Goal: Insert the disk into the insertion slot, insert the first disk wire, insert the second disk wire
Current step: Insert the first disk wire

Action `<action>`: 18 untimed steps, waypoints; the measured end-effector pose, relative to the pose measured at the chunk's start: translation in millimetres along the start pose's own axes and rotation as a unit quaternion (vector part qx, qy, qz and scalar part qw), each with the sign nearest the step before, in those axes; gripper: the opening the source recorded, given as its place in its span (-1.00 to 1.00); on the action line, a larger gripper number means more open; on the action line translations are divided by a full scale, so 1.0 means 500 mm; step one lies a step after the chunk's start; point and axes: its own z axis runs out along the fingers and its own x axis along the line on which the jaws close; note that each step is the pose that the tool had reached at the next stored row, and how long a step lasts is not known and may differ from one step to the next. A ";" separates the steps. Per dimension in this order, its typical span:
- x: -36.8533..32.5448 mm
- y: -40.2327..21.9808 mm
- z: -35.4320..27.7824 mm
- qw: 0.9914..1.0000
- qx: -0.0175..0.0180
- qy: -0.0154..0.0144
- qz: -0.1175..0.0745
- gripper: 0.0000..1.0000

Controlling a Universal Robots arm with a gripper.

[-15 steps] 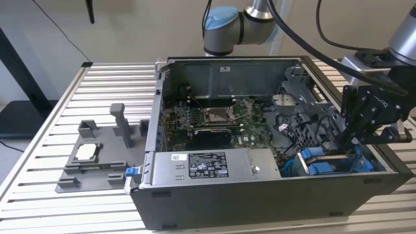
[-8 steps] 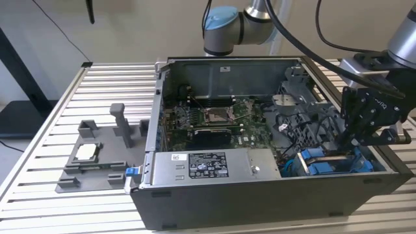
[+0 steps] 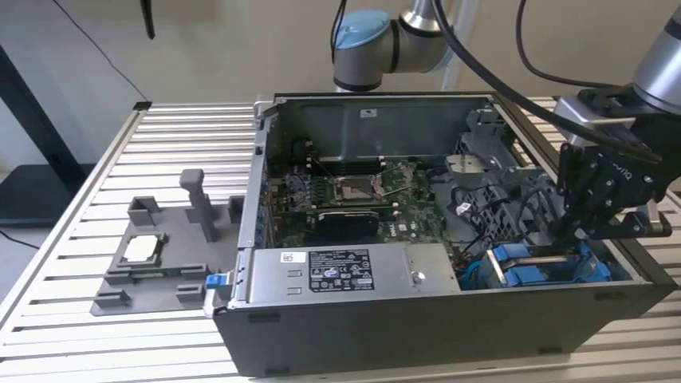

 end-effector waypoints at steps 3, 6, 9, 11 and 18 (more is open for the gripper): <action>0.000 0.000 0.001 1.000 0.000 0.000 0.000 -0.62; 0.000 0.000 0.002 1.000 0.000 0.000 0.000 -0.62; 0.000 0.000 0.005 1.000 0.000 0.000 0.000 -0.62; 0.000 0.000 0.009 1.000 0.000 0.000 0.001 -0.62; 0.000 0.000 0.023 1.000 0.000 0.000 0.001 -0.62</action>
